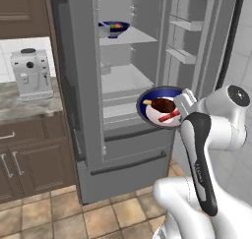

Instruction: Place the bowl with the lime and sweet potato on the top shelf of the fridge. Place the bowl with the steaks on the second highest shelf of the fridge.

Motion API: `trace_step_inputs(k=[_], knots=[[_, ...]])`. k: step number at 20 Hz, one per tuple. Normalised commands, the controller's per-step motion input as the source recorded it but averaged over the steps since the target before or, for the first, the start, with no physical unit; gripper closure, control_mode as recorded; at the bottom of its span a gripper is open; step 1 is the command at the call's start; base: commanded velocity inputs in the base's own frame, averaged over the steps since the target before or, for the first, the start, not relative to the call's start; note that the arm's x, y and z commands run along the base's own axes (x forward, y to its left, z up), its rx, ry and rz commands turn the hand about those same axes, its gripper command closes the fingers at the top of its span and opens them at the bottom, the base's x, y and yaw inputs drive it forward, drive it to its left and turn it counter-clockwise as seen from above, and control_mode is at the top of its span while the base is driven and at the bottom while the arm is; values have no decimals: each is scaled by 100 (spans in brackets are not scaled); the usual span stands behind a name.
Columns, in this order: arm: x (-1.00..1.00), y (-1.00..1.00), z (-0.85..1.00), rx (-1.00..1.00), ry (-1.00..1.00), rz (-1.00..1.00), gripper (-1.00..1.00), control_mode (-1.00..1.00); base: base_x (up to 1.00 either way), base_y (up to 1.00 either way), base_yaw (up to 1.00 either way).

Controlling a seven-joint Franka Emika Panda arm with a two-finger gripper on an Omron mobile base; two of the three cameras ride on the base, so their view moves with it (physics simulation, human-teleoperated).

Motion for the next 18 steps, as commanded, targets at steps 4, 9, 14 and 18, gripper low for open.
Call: trace_step_inputs(k=[4, 9, 14, 18], knots=[[0, 0, 0, 0, 0, 0, 100, 100, 74, -15, 7], [0, 0, 0, 0, 0, 0, 100, 100, 55, -43, 23], [0, 0, 0, 0, 0, 0, 100, 100, 21, 0, 1], [0, 0, 0, 0, 0, 0, 100, 100, 22, 5, 0]])
